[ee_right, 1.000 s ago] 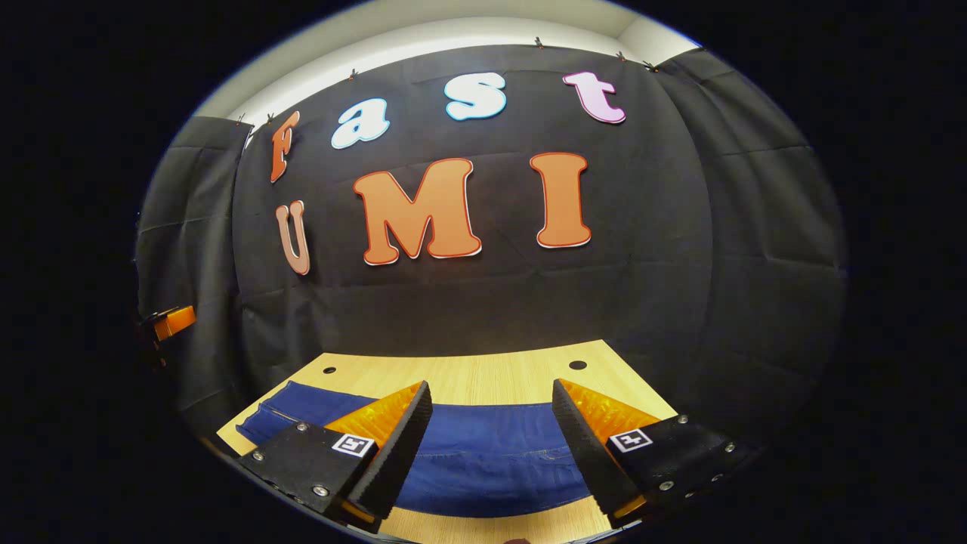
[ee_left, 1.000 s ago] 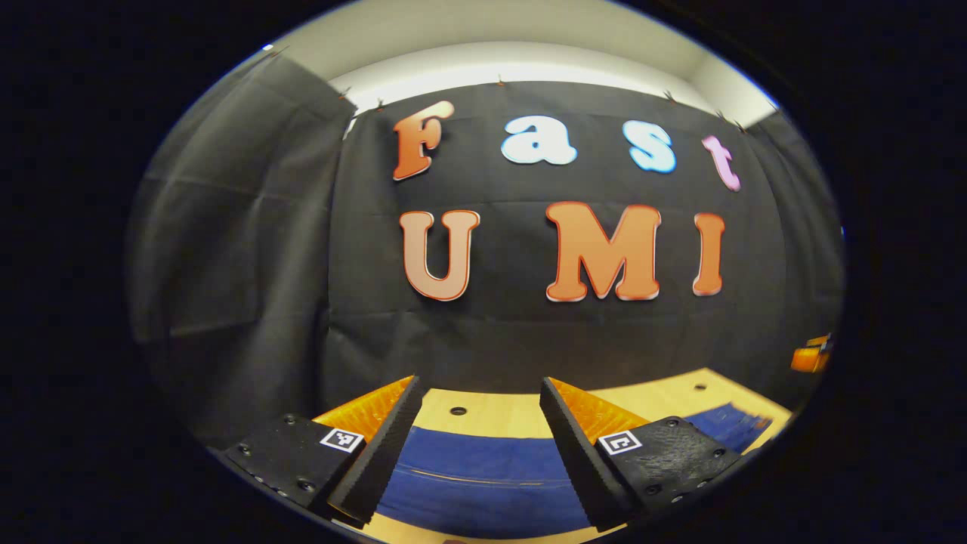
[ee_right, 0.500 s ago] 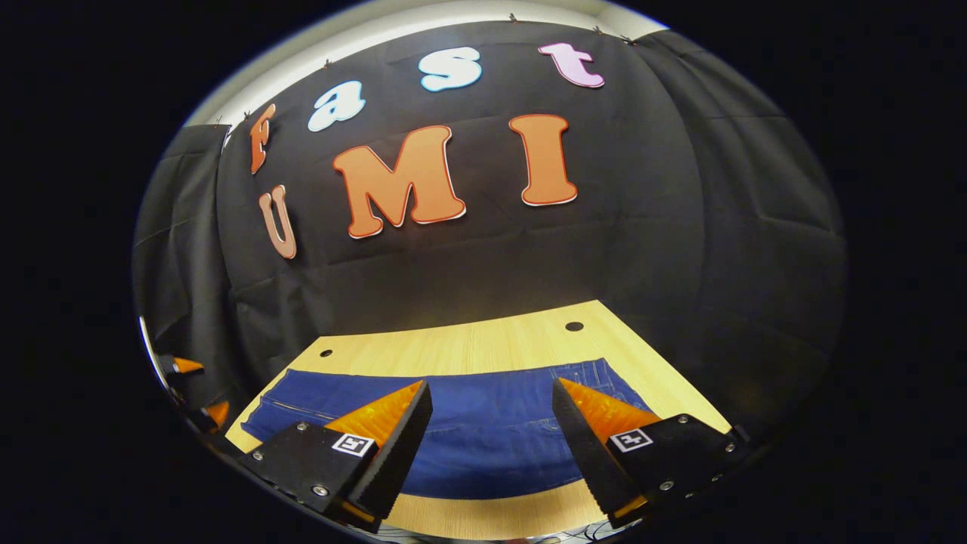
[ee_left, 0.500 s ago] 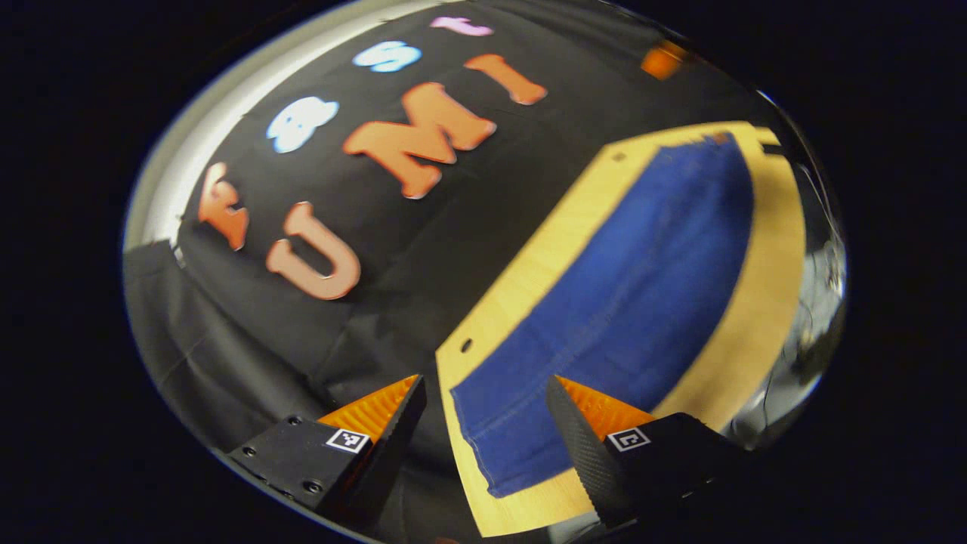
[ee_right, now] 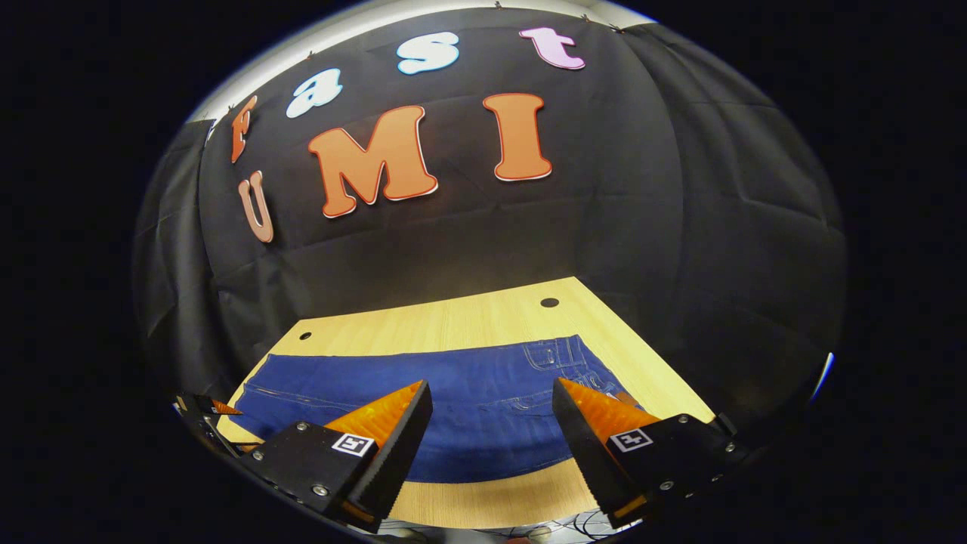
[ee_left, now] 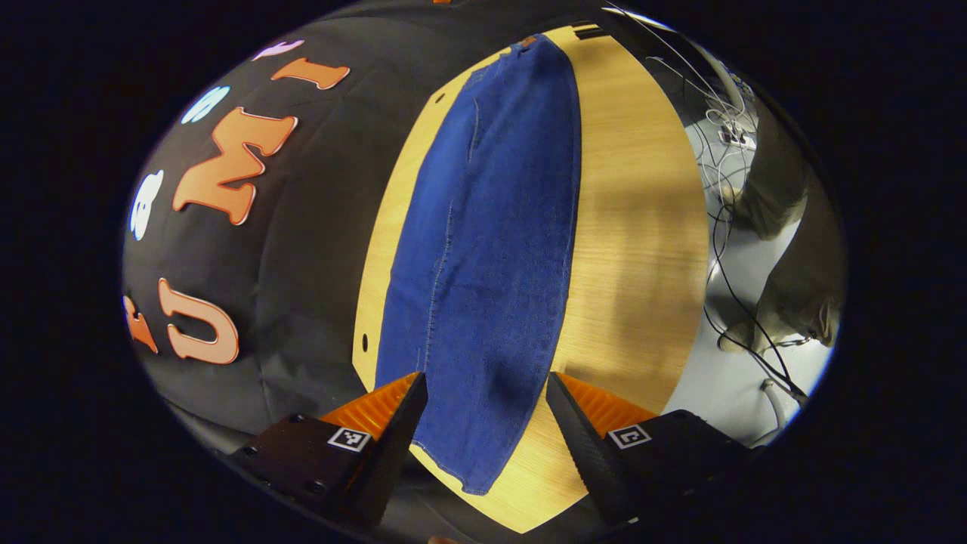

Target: Grasp the waist and the cuffs of the jeans and fold them to make the two legs overlap; first hold the waist and fold one-third of the jeans toward the cuffs, then hold the cuffs and fold the remaining one-third in the same direction to finish folding.

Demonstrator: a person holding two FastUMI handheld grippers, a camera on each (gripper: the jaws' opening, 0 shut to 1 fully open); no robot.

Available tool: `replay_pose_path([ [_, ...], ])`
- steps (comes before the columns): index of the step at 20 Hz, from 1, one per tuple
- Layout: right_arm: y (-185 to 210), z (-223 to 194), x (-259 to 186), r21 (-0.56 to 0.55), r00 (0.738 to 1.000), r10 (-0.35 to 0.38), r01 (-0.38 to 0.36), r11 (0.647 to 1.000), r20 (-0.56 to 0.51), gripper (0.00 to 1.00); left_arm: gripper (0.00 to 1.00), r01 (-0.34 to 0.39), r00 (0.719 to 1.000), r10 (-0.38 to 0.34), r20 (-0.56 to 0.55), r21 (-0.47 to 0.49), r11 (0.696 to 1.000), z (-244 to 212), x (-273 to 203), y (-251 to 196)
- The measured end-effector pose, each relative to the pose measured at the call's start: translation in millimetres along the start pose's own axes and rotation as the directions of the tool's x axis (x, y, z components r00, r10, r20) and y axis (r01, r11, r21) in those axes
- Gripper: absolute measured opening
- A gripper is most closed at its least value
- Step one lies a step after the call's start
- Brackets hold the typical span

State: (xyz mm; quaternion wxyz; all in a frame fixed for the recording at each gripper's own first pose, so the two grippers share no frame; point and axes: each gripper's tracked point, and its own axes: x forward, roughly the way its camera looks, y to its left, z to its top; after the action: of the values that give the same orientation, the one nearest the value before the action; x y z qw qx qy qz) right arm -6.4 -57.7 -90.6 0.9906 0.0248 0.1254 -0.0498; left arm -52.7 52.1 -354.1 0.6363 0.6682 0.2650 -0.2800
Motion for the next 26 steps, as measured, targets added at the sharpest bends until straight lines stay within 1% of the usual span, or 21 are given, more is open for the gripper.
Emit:
replay_pose_path([
  [2,-5.9,-3.6,2.4,0.006,1.0,-0.012,0.012,1.0,-0.013,0.97,0.98,0.038,0.999,-0.038,-0.02,0.003,0.999,-4.6,11.2,-4.3],
  [6,-12.0,-6.2,4.5,0.015,0.999,-0.025,0.026,1.0,-0.029,0.98,0.98,0.08,0.996,-0.078,-0.043,0.051,0.996,-8.0,28.2,-15.0],
  [8,-13.9,-5.7,6.2,0.016,0.999,-0.03,0.031,0.999,-0.032,0.97,0.99,0.072,0.997,-0.069,-0.041,0.095,0.993,-5.7,30.1,-15.0],
  [9,-13.4,-4.3,7.5,0.017,0.999,-0.031,0.031,0.999,-0.031,0.98,0.96,0.075,0.997,-0.072,-0.041,0.089,0.993,-6.6,31.4,-16.2],
  [10,-12.7,-3.9,9.0,0.019,0.999,-0.031,0.031,0.999,-0.031,0.97,0.94,0.069,0.997,-0.066,-0.039,0.082,0.994,-9.0,35.1,-12.7],
  [13,-9.0,-2.5,15.3,0.035,0.999,-0.025,0.027,0.999,-0.041,0.98,0.93,0.042,0.998,-0.038,-0.05,0.073,0.996,-9.8,42.9,-4.1],
  [17,-1.4,5.0,20.1,0.033,0.999,-0.014,0.015,0.999,-0.035,0.98,0.91,0.033,0.998,-0.028,-0.064,0.079,0.996,-9.9,55.8,7.3],
  [18,-1.8,6.5,20.5,0.025,0.999,-0.016,0.017,1.0,-0.034,1.0,0.91,0.036,0.997,-0.03,-0.078,0.077,0.996,-16.6,59.1,12.3],
  [19,-2.0,7.4,20.6,0.016,0.999,-0.019,0.019,1.0,-0.035,0.98,0.92,0.037,0.995,-0.03,-0.096,0.07,0.997,-22.8,63.3,17.5],
  [21,-5.5,7.7,19.5,0.004,0.999,-0.03,0.03,1.0,-0.034,0.98,0.92,0.015,0.992,-0.009,-0.125,0.053,0.998,-38.2,70.4,27.2],
  [22,-7.2,6.8,20.2,0.005,0.999,-0.036,0.036,0.999,-0.036,0.98,0.91,-0.005,0.991,0.013,-0.129,0.061,0.998,-42.3,76.5,34.7],
  [24,-8.0,1.6,20.2,0.024,0.998,-0.04,0.041,0.999,-0.057,0.98,0.91,-0.045,0.989,0.062,-0.135,0.126,0.991,-45.2,87.9,50.8],
  [25,-7.6,-0.2,20.9,0.034,0.997,-0.038,0.041,0.999,-0.064,0.97,0.91,-0.062,0.988,0.08,-0.129,0.143,0.988,-43.5,94.0,58.1],
  [26,-7.1,0.1,22.4,0.036,0.997,-0.04,0.043,0.998,-0.062,0.97,0.9,-0.062,0.988,0.081,-0.133,0.138,0.989,-43.4,102.0,60.4],
])
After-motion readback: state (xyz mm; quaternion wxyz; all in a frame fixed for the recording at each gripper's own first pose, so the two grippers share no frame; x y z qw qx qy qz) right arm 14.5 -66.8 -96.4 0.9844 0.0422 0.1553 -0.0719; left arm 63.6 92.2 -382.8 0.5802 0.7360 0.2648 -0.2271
